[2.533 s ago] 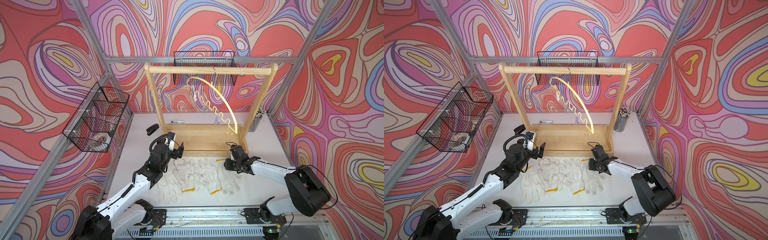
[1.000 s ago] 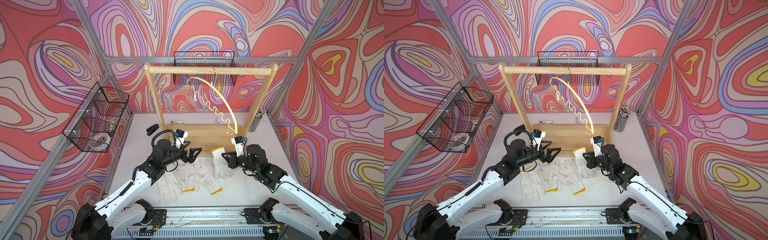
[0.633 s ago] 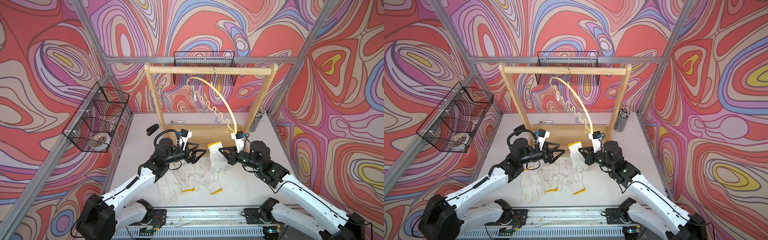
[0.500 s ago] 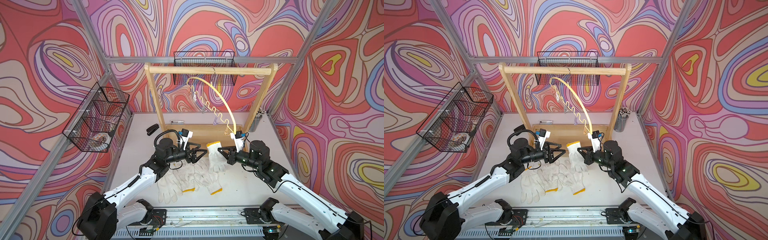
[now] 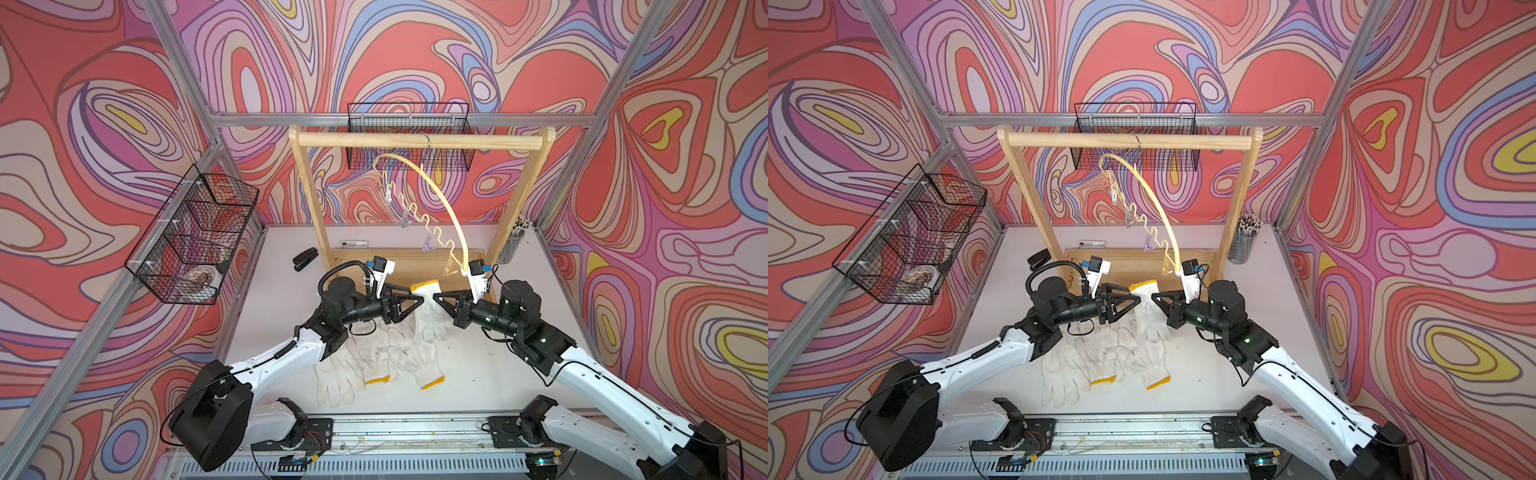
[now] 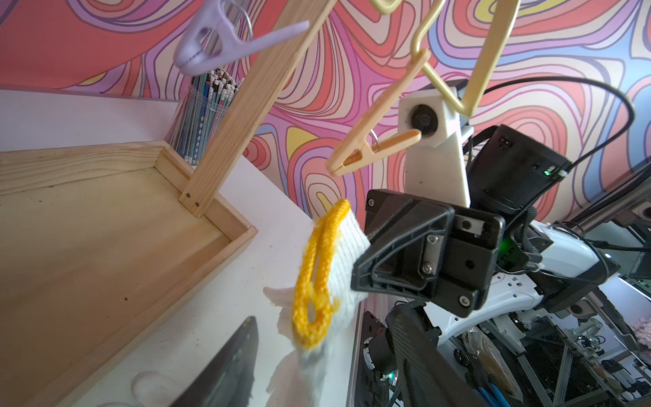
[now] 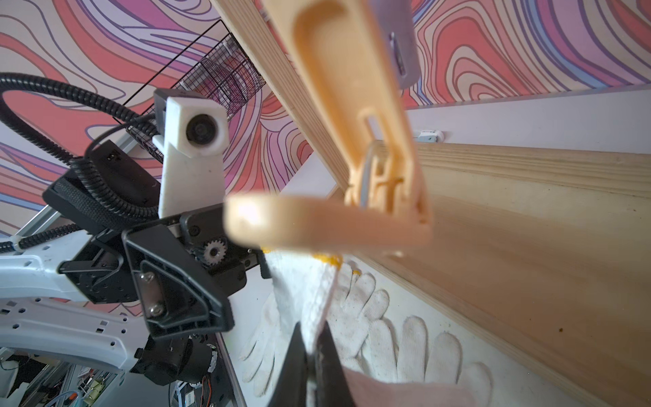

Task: Clip the gloves onto a hanger to dry
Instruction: Pick up the glove from the center of the board.

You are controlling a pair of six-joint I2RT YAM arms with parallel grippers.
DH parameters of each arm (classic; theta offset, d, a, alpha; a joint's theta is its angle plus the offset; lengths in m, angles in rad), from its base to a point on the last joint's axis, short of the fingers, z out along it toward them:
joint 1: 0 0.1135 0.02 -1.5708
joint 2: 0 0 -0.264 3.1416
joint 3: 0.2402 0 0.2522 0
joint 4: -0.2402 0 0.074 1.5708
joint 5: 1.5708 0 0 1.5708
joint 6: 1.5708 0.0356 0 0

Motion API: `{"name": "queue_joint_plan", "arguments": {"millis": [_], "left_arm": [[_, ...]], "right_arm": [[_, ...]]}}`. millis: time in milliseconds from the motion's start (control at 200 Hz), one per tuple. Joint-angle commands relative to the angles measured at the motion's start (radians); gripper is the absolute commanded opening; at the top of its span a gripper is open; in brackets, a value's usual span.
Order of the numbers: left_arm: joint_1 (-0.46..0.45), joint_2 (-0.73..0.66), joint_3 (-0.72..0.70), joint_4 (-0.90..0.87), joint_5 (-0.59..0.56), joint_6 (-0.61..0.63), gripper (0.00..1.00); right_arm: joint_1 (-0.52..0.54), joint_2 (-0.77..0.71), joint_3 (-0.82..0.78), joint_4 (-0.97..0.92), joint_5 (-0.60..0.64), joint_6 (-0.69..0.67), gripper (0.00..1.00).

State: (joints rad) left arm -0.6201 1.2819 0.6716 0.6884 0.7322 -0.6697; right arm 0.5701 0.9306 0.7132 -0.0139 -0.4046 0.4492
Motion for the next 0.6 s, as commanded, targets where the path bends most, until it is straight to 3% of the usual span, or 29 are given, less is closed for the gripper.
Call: {"name": "queue_joint_plan", "arguments": {"millis": [0, 115, 426, 596], "left_arm": [[-0.014, 0.013, 0.028, 0.095, -0.004, -0.036, 0.55], [-0.017, 0.013, 0.025, 0.099, -0.006, -0.037, 0.43], [-0.02, -0.012, 0.015, 0.089, -0.036, -0.034, 0.22], [-0.026, 0.004, 0.019, 0.108, -0.034, -0.047, 0.19]], "right_arm": [[0.002, -0.014, -0.015, 0.028, -0.004, 0.004, 0.0], [0.002, -0.022, -0.022, 0.031, 0.005, 0.004, 0.0], [0.002, -0.043, -0.046, 0.056, 0.014, 0.014, 0.0], [0.002, -0.058, -0.053, 0.067, 0.025, 0.019, 0.0]]}}
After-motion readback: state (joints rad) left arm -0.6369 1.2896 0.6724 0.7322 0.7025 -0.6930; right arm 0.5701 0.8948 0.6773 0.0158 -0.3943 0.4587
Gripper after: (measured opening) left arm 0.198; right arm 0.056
